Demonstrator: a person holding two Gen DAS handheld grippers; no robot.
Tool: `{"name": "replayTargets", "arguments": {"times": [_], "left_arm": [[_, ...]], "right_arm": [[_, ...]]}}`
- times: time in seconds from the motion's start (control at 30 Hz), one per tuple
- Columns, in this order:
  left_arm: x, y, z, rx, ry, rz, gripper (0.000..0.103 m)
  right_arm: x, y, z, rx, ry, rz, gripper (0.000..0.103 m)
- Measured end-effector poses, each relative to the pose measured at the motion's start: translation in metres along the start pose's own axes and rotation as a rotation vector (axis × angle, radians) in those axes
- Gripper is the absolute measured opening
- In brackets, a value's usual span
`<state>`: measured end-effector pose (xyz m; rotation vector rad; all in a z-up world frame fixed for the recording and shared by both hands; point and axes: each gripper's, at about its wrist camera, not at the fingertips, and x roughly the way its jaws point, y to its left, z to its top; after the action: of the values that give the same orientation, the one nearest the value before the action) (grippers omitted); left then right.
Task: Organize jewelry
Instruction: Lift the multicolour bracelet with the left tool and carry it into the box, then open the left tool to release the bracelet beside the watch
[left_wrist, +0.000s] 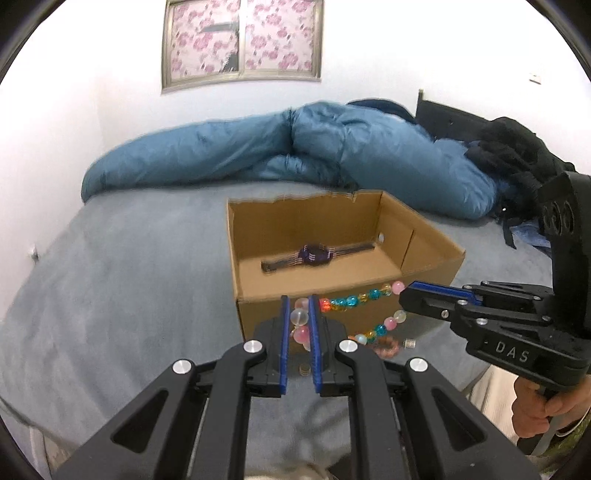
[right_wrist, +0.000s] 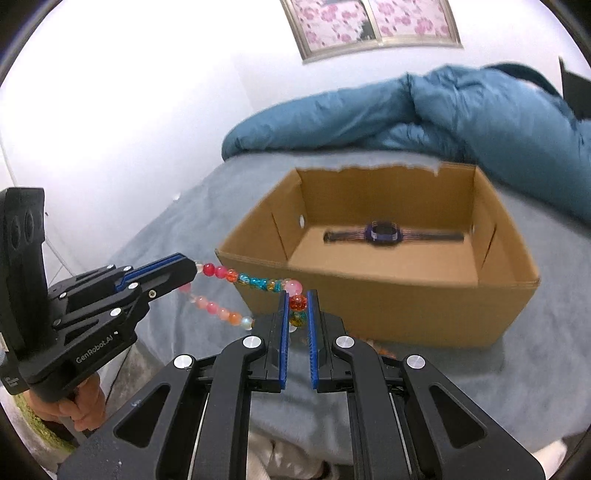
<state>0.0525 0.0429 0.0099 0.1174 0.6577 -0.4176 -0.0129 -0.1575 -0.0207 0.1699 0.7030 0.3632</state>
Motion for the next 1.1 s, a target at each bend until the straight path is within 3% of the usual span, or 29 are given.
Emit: {"name": "replayTargets", "arguments": {"times": [0.13, 0.27, 0.43, 0.7, 0.77, 0.9, 1.1], "left_arm": [[0.000, -0.004, 0.028, 0.036, -0.041, 0.009, 0.009], [0.023, -0.003, 0.049, 0.068, -0.023, 0.026, 0.009], [0.079, 0.009, 0.059, 0.071, 0.103, 0.052, 0.009], [0.138, 0.023, 0.056, 0.090, 0.237, 0.087, 0.010], [0.141, 0.024, 0.054, 0.098, 0.238, 0.095, 0.010], [0.136, 0.029, 0.053, 0.067, 0.220, 0.099, 0.013], [0.105, 0.033, 0.055, 0.029, 0.143, 0.115, 0.018]], "right_arm": [[-0.004, -0.002, 0.027, -0.025, -0.054, -0.003, 0.007], [0.007, -0.015, 0.054, -0.011, -0.054, -0.003, 0.007], [0.049, -0.035, 0.076, 0.040, 0.051, 0.013, 0.007], [0.116, -0.049, 0.085, 0.085, 0.227, 0.037, 0.009], [0.131, -0.053, 0.086, 0.104, 0.274, 0.055, 0.011], [0.135, -0.060, 0.085, 0.127, 0.271, 0.053, 0.019], [0.096, -0.065, 0.079, 0.106, 0.167, 0.034, 0.029]]}}
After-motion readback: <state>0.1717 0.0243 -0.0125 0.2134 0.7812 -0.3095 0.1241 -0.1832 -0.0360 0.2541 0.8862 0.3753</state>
